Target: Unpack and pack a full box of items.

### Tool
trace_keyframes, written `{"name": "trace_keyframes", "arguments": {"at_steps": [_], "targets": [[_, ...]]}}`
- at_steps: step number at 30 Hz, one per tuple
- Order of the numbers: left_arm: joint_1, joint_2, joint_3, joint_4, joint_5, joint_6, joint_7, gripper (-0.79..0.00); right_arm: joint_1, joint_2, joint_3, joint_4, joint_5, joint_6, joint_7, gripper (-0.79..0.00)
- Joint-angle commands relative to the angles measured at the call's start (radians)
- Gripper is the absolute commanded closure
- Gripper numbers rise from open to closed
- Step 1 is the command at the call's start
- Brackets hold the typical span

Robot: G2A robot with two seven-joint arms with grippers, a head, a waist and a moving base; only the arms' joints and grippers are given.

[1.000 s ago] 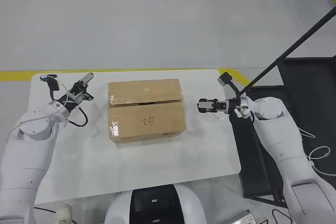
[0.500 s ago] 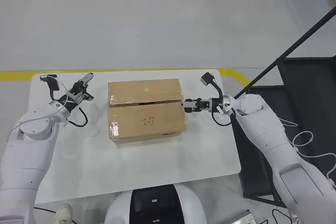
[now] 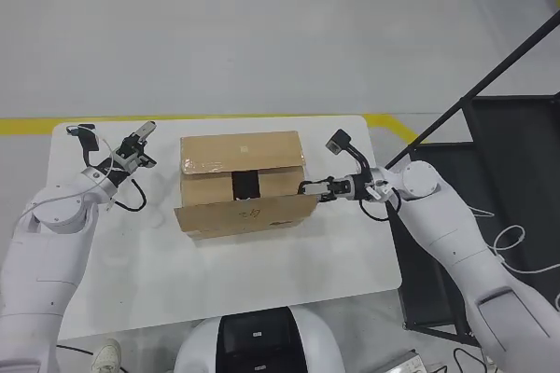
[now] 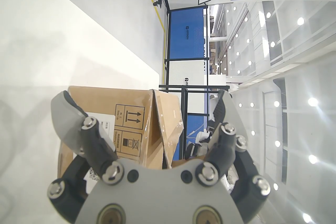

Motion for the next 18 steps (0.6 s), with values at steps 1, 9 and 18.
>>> {"name": "trace_keyframes", "arguments": {"at_steps": [1,9,18], "targets": [[0.000,0.000,0.000,0.000,0.000,0.000,0.000,-0.785,-0.033,0.018,0.013,-0.052,0.001,0.020,0.020,-0.785],[0.000,0.000,0.000,0.000,0.000,0.000,0.000,-0.785,-0.122,0.065,-0.006,-0.153,-0.056,0.035,0.035,-0.785],[0.000,0.000,0.000,0.000,0.000,0.000,0.000,-0.785,-0.140,0.080,-0.110,-0.141,-0.144,-0.010,-0.010,-0.785]]}}
